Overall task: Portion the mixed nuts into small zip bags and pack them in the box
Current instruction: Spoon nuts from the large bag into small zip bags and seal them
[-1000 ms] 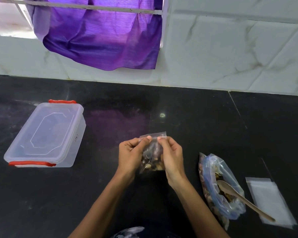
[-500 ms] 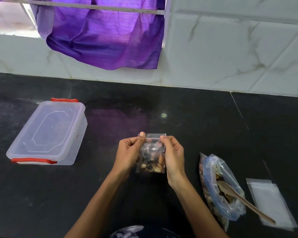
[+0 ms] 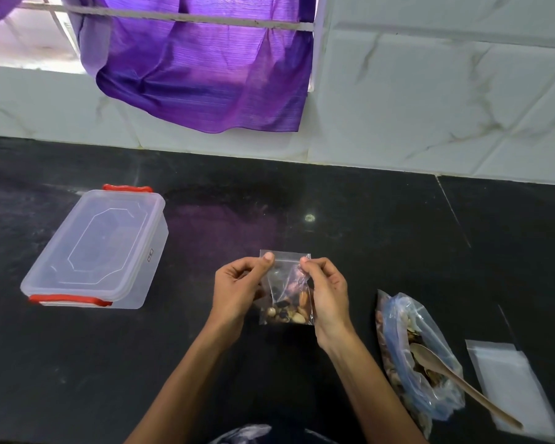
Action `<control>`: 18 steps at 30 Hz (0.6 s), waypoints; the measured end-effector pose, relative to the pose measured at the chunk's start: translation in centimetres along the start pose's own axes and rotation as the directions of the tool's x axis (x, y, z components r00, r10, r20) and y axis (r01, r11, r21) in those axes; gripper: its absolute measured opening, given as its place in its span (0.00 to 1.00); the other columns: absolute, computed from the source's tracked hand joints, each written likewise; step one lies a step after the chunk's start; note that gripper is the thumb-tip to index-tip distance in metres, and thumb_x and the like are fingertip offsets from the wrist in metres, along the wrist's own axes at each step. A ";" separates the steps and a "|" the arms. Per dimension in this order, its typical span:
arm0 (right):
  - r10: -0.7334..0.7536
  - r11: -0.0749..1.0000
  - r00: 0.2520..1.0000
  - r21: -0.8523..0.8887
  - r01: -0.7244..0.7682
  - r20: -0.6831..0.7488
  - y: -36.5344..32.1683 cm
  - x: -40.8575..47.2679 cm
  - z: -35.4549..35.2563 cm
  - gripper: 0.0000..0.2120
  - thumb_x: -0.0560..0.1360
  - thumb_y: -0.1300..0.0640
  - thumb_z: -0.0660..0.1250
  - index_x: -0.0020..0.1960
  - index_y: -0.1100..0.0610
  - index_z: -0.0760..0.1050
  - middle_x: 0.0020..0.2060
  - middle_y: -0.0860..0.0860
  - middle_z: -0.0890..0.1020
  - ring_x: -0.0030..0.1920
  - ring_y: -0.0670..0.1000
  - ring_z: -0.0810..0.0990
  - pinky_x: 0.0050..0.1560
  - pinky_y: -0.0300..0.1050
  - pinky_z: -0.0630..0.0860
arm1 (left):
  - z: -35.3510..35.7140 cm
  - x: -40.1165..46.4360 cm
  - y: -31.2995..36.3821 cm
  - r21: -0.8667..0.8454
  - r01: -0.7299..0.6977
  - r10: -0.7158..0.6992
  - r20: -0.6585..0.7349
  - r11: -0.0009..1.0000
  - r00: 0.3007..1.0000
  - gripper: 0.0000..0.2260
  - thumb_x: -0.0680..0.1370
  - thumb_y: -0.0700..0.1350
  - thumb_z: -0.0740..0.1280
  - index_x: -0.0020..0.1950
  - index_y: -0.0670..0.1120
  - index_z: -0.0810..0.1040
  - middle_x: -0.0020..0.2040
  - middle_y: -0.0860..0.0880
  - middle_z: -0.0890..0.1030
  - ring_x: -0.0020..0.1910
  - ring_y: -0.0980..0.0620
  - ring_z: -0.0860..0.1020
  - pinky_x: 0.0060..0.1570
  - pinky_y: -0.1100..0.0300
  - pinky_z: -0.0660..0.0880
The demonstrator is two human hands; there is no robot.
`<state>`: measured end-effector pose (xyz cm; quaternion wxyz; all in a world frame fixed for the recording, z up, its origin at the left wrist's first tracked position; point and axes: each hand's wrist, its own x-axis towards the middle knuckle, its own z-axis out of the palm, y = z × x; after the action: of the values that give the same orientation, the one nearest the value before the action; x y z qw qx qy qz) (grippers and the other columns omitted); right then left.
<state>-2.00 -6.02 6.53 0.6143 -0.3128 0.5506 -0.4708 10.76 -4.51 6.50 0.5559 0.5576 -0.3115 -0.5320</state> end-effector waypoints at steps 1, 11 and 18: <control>0.009 1.000 1.000 -0.002 -0.009 -0.008 0.1 0.0 0.1 0.09 0.75 0.57 0.68 0.37 0.55 0.74 0.32 0.53 0.79 0.37 0.58 0.78 0.40 0.52 0.75 | -0.1 0.1 -0.2 -0.015 -0.001 0.000 -0.013 1.000 1.000 0.10 0.71 0.50 0.72 0.36 0.43 0.83 0.39 0.37 0.78 0.37 0.42 0.78 0.37 0.52 0.77; -0.039 0.989 0.992 -0.134 0.054 0.117 0.0 -0.9 1.1 0.09 0.77 0.54 0.65 0.50 0.57 0.82 0.41 0.53 0.86 0.42 0.50 0.85 0.42 0.44 0.81 | 1.0 -0.4 -0.1 0.053 -0.087 0.090 -0.062 0.995 0.994 0.10 0.77 0.41 0.68 0.38 0.38 0.75 0.36 0.42 0.79 0.36 0.47 0.78 0.40 0.50 0.77; -0.043 0.988 0.996 -0.142 0.053 0.073 0.1 -0.9 1.6 0.08 0.77 0.56 0.65 0.48 0.58 0.81 0.39 0.56 0.85 0.40 0.52 0.85 0.41 0.46 0.82 | 1.0 -1.1 -0.1 0.078 -0.063 0.062 0.025 0.995 0.998 0.15 0.76 0.50 0.66 0.46 0.37 0.80 0.40 0.35 0.82 0.39 0.36 0.80 0.38 0.44 0.77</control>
<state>-0.37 -5.38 7.09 0.5976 -0.3857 0.5536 -0.4331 9.49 -3.73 6.83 0.5463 0.5630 -0.3558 -0.5080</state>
